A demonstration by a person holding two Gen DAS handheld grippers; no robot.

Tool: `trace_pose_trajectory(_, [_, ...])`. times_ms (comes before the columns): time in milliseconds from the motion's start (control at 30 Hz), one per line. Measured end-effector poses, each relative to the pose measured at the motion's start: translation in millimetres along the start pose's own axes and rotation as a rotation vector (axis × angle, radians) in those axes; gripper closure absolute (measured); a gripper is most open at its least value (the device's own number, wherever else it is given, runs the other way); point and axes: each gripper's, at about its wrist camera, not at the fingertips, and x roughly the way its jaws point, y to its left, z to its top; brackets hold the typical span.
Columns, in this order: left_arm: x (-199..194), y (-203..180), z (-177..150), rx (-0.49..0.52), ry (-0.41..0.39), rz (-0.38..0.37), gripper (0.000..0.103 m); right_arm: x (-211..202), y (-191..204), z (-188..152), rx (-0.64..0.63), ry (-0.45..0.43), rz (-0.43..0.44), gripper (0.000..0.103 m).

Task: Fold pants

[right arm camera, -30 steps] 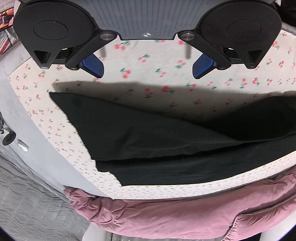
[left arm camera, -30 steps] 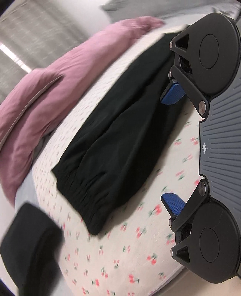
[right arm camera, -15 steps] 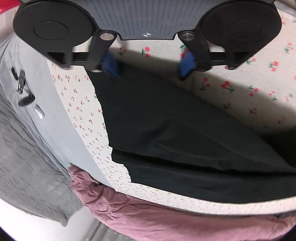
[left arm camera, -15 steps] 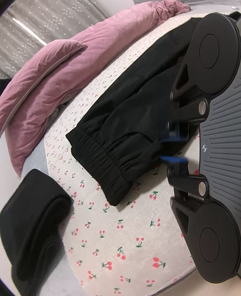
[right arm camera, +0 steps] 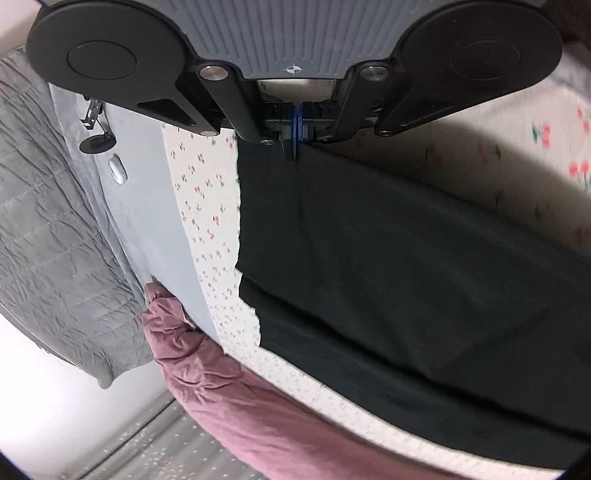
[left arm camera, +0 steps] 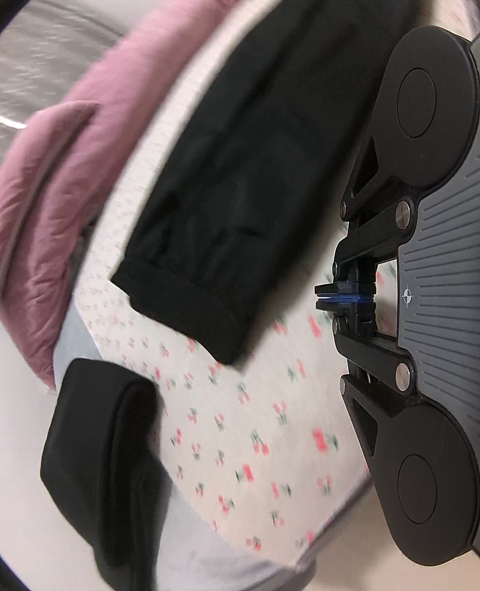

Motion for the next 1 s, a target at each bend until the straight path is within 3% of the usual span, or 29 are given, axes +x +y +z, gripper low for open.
trace_pose_trajectory(167, [-9.6,6.2,-10.4,0.049,0.033,-0.011,0.103,12.7,-7.0,-7.5,0.037,0.088,0.005,0.103])
trace_pose_trajectory(200, [-13.2,3.8,-11.8,0.059,0.023,-0.018,0.098,13.9,-11.8,-8.8,0.064,0.101,0.01,0.101])
trace_pose_trajectory(233, [-16.3,0.2,-13.6,0.092,0.01,-0.038,0.087,13.3,-17.5,-10.1,0.102,0.103,0.021,0.094])
trace_pose_trajectory(267, [-19.4,-5.4,-16.0,0.139,-0.006,-0.061,0.079,10.6,-27.4,-11.9,0.169,0.102,0.047,0.078])
trace_pose_trajectory(333, [-25.5,-17.5,-22.8,0.234,-0.051,-0.079,0.039,4.3,-46.5,-14.2,0.301,0.087,0.106,0.052])
trace_pose_trajectory(400, [-32.3,-35.2,-32.6,0.361,-0.117,-0.096,0.036,-2.3,-60.5,-18.9,0.414,0.057,0.177,0.046])
trace_pose_trajectory(633, [-35.9,-112.3,-76.8,0.878,-0.245,-0.25,0.035,-4.4,-86.9,-30.3,0.686,-0.003,0.294,0.027])
trace_pose_trajectory(767, [-20.5,-154.1,-102.5,1.142,-0.233,-0.233,0.035,5.1,-89.8,-37.6,0.78,-0.007,0.309,0.026])
trace_pose_trajectory(867, [-14.1,-170.1,-114.6,1.255,-0.255,-0.218,0.041,16.8,-92.1,-41.5,0.828,-0.003,0.302,0.026])
trace_pose_trajectory(933, [-11.4,-174.2,-117.2,1.278,-0.231,-0.218,0.061,26.4,-92.6,-44.2,0.873,-0.008,0.295,0.028])
trace_pose_trajectory(967, [-7.1,-174.1,-116.3,1.274,-0.211,-0.216,0.087,28.3,-93.3,-46.2,0.887,-0.009,0.285,0.031])
trace_pose_trajectory(1000, [-4.5,-173.4,-117.4,1.264,-0.186,-0.2,0.1,35.0,-91.1,-47.0,0.897,-0.002,0.268,0.033])
